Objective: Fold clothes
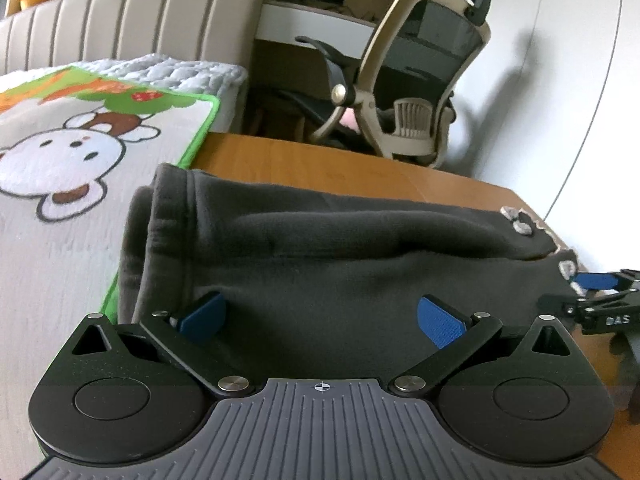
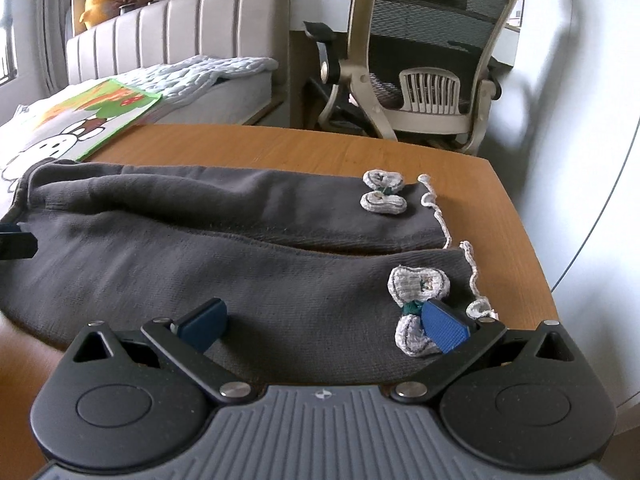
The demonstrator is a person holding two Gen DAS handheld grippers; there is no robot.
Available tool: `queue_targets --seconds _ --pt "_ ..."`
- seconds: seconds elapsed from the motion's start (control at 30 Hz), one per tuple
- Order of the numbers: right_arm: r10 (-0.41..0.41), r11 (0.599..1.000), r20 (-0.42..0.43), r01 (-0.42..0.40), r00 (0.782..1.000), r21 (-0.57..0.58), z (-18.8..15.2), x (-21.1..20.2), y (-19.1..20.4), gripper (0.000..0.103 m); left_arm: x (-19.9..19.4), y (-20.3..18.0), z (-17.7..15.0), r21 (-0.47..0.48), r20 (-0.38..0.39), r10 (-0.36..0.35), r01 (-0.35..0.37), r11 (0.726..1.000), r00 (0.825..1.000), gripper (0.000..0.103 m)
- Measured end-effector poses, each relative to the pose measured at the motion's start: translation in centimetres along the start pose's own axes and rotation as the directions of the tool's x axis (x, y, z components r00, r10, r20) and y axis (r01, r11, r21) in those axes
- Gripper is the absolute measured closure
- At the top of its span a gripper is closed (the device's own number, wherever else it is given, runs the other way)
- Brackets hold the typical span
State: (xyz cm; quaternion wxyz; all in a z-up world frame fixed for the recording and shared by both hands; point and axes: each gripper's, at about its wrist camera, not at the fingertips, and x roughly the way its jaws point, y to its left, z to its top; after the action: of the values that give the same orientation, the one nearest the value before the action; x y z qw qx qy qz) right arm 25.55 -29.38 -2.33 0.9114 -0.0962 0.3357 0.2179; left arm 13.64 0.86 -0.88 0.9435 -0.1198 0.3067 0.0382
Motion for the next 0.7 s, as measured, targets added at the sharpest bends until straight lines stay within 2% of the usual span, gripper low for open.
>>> queue_targets --seconds 0.2,0.47,0.7 --pt "-0.002 1.0 0.005 0.002 1.0 0.001 -0.1 0.0 -0.1 0.0 0.5 -1.1 0.0 0.063 -0.018 0.054 -0.052 0.997 0.998 0.0" --pt "-0.009 1.0 0.008 0.009 1.0 0.002 -0.2 -0.1 -0.1 0.0 0.3 -0.7 -0.1 0.039 -0.006 0.053 -0.052 0.998 0.999 0.0" --pt "-0.017 1.0 0.01 0.017 1.0 0.003 -0.2 -0.2 0.0 0.0 0.6 -1.0 0.1 0.065 -0.015 0.075 -0.074 0.995 0.997 0.0"
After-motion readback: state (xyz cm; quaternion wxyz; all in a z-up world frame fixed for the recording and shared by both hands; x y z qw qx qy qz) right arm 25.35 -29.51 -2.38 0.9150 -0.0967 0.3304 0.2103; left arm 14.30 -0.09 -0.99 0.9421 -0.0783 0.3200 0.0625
